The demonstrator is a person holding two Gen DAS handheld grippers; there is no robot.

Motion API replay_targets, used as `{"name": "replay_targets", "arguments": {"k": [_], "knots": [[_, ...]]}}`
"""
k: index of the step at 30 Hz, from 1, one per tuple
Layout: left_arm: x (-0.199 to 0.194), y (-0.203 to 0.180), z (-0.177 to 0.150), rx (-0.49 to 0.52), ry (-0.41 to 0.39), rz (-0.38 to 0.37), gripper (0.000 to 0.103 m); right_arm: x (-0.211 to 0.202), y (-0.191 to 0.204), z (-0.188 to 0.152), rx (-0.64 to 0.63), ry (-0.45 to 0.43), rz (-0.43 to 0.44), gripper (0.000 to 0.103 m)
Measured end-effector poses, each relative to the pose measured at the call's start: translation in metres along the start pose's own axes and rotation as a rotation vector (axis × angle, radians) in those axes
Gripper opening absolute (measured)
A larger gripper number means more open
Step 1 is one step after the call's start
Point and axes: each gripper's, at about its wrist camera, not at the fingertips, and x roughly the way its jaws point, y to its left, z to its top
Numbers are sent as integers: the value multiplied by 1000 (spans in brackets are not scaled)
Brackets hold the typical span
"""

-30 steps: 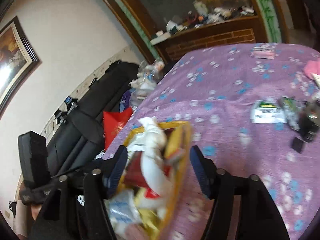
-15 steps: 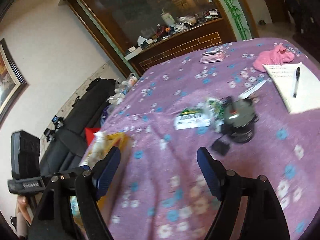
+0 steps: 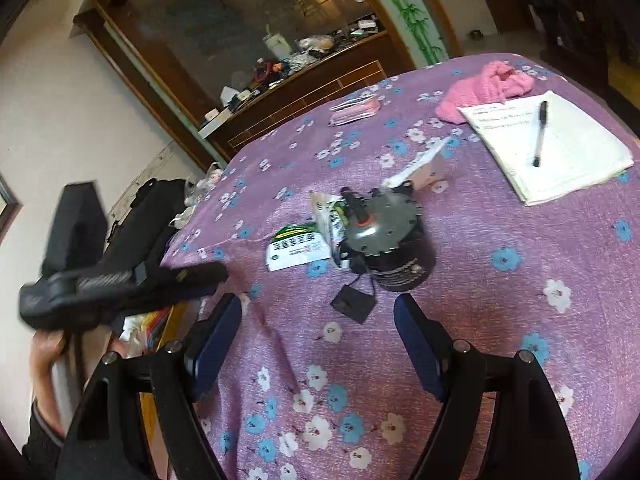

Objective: Organize soft objects
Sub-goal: 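Reach the left gripper to the green-and-white sachet and grasp it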

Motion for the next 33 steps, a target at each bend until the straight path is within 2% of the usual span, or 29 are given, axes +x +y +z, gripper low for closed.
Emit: {"name": "replay_targets", "arguments": {"k": [2,4,8,10,12,18,22,24,25,28,29,31,33], "knots": [[16,6,4,-30,39,9,51,-1,-4,0,13,2,-13,79],[27,13,4,-69,77,-17,51,1,-8,1,34,16,0,79],[20,18,9,-132,43,-50,51,4,-8,1,32,30,-5,79],[11,11,15,-118,23,-57,51,3,-9,1,35,29,-10,79],[7,6,24,-105,6,-33,51,1,-9,2,39,24,8,79],[34,13,50,-88,40,64,51,1,-10,0,40,27,8,79],[55,19,46,-101,90,39,51,2,-10,1,38,29,7,79],[57,21,43,-126,69,21,51,3,-9,1,37,33,7,79],[56,21,41,-136,57,26,50,3,-9,1,35,34,7,79],[52,22,38,-145,32,68,21,5,-8,1,28,40,0,79],[51,24,37,-151,22,57,16,5,-8,0,27,38,-2,79],[40,28,31,-163,7,-3,12,5,-8,0,23,40,-4,79],[24,30,23,-155,-19,-12,10,5,-8,0,19,38,-9,79]]}}
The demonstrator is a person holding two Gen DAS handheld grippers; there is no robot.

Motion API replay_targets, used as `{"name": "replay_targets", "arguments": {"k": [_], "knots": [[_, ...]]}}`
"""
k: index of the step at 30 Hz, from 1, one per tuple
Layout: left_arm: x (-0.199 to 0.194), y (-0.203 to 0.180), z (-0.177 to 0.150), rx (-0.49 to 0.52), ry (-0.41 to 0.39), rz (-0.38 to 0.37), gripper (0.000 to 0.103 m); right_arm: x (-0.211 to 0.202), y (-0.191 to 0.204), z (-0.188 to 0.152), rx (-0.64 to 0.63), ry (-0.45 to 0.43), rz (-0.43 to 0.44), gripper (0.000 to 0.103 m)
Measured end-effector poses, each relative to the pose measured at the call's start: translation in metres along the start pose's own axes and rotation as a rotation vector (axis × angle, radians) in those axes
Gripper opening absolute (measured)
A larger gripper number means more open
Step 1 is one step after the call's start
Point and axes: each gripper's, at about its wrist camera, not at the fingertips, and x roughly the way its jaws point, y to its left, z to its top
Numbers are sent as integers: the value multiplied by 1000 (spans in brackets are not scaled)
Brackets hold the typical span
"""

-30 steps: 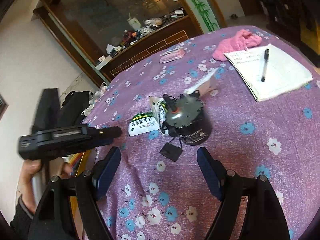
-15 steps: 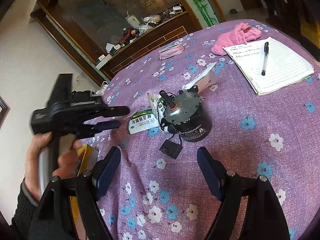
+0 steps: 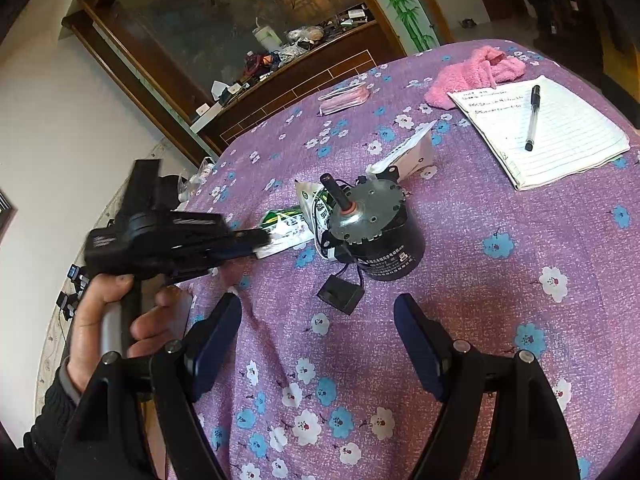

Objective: Organize soft objects

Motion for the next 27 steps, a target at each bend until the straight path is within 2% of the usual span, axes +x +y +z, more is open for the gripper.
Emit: {"name": "replay_targets", "arguments": {"k": [3,5,7,8,10,13,15,19,22,24,26,27], "knots": [[-28,7,-18,0,-11,-40,9,0,1,-2,-11,0,-3,79],[-53,16,-40,3,-24,-63,8,1,4,-3,-25,3,2,79],[-74,22,-67,30,-55,-49,8,2,9,-5,-47,5,5,79],[-86,29,-85,25,-66,-57,4,2,12,-6,-55,7,10,79],[-96,38,-108,16,-72,-83,3,3,20,-7,-87,15,18,79],[-102,47,-138,20,-94,-64,3,2,41,2,-125,32,14,79],[-103,48,-147,20,-92,-97,3,10,61,15,-171,58,-34,79],[-109,47,-151,29,-132,-111,3,40,93,57,-249,74,-154,79],[-109,52,-153,28,-119,-141,3,70,99,80,-281,99,-244,78],[-110,56,-153,21,-114,-160,3,93,98,89,-292,137,-297,71],[-111,58,-152,18,-108,-177,3,115,97,93,-313,182,-348,57],[-110,58,-152,17,-108,-180,3,125,97,92,-330,195,-390,53]]}}
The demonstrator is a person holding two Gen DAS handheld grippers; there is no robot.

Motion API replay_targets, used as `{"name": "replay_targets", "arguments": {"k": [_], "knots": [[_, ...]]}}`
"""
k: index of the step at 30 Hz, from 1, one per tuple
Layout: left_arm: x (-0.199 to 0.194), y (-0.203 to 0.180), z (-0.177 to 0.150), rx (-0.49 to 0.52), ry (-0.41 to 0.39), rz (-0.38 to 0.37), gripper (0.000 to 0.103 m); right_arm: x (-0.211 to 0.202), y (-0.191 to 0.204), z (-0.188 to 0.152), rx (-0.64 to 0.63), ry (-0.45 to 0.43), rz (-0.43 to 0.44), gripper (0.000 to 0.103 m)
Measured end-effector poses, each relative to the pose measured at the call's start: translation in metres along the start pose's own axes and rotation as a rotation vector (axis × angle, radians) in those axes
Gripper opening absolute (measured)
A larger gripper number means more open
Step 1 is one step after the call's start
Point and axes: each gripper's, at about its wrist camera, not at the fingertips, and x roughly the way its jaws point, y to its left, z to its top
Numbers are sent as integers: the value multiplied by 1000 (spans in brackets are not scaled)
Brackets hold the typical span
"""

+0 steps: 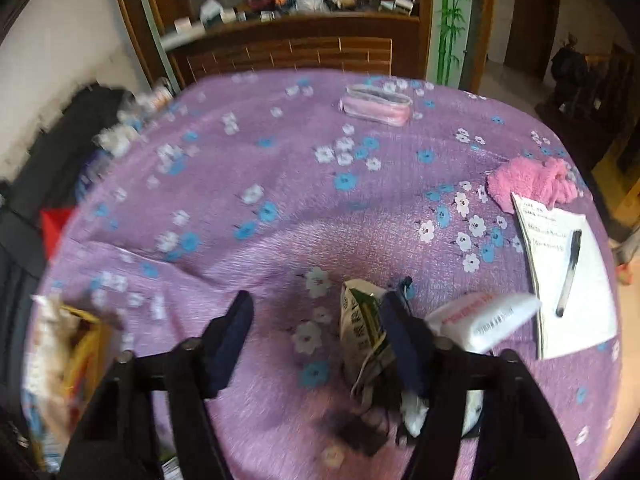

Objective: Organize soft objects

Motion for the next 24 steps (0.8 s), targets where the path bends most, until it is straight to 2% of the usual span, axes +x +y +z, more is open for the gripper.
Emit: {"name": "replay_targets", "arguments": {"k": [1,3,4,5,9,12,16,21,24], "knots": [[0,0,0,0,3,-2,3,10,1,1,-2,25,-56,46],[-1,-1,-2,-3,7,-12,3,19,2,0,4,48,-90,32],[-1,-2,-3,1,9,-14,3,24,2,-2,0,61,-116,18],[-1,-2,-4,4,11,-16,3,28,2,-4,0,73,-132,7],[-5,-5,-11,8,11,-33,3,27,5,-12,-10,60,-155,2],[-9,-10,-19,17,15,-43,3,-5,12,-20,-8,-21,-78,2],[-6,-19,-40,37,54,-44,3,-65,24,-52,-28,-139,65,1],[-3,-30,-68,38,108,-82,3,-115,19,-105,-20,-179,176,1],[-4,-40,-81,57,126,-131,3,-132,10,-134,-19,-176,178,1]]}}
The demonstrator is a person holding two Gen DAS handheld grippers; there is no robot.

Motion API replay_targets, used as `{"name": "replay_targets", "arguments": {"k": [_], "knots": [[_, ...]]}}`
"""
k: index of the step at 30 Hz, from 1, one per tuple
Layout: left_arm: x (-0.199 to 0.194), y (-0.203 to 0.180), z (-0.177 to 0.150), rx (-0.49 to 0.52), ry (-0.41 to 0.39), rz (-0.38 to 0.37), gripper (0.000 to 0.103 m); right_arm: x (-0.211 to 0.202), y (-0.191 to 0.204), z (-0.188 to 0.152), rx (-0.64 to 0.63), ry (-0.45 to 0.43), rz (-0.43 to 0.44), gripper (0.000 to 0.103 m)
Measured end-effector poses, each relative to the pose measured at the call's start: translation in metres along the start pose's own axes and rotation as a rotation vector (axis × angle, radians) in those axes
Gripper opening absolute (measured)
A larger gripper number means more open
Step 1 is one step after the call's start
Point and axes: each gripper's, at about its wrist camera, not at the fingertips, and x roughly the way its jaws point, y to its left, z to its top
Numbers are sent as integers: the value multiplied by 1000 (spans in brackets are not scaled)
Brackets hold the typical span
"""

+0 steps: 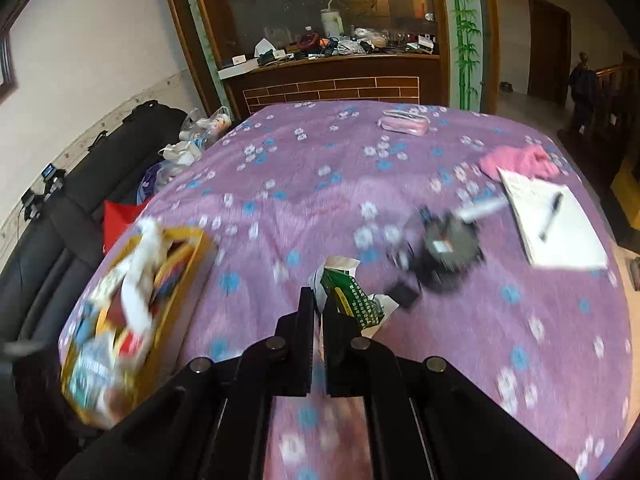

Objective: Organize soft objects

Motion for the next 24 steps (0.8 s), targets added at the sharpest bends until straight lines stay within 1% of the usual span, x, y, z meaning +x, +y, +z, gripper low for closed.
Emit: {"name": "replay_targets", "arguments": {"k": [2,3,4,5,6,7,9,10,11,12,13,14,15,16,17,18,19,20,21,22,24], "knots": [[-4,-5,0,8,-15,2,5,-11,-3,-18,-12,8,-12,2],[-7,-8,3,20,-30,37,10,-12,-5,-25,-18,15,-22,2],[-11,-9,6,32,-51,73,28,-11,-9,-33,-4,25,-23,3],[-12,-9,11,46,-71,110,53,-10,-11,-38,9,35,-17,3],[-13,-11,15,68,-91,169,60,-7,-14,-43,25,43,-4,3],[-11,-14,20,96,-100,234,63,-5,-16,-49,42,45,11,3],[-1,-17,29,164,-78,343,63,-1,-19,-57,81,44,36,5],[5,-17,32,187,-55,373,63,-1,-20,-59,100,38,58,5],[10,-14,34,193,-33,386,63,-3,-23,-63,116,32,81,5],[17,-13,36,198,-13,382,63,-2,-26,-64,139,31,123,5],[25,-12,39,213,17,390,63,-2,-29,-66,160,31,160,8],[31,-11,39,219,33,410,63,-3,-32,-67,173,32,188,19],[38,-10,41,224,40,421,63,-5,-33,-70,178,29,201,26],[43,-8,42,227,55,425,63,-9,-36,-73,183,17,198,43],[47,-5,43,216,69,428,63,-14,-39,-76,186,-1,189,51],[50,-2,45,209,67,439,63,-18,-41,-78,183,-18,183,63],[49,0,43,209,58,458,61,-21,-43,-80,172,-29,176,67],[49,0,44,208,48,474,48,-22,-44,-80,163,-29,173,67],[49,1,45,213,41,492,38,-20,-44,-78,154,-18,173,67],[49,3,47,209,39,497,20,-15,-45,-75,150,2,175,67],[46,6,46,190,41,469,15,-3,-48,-72,161,46,165,67]]}}
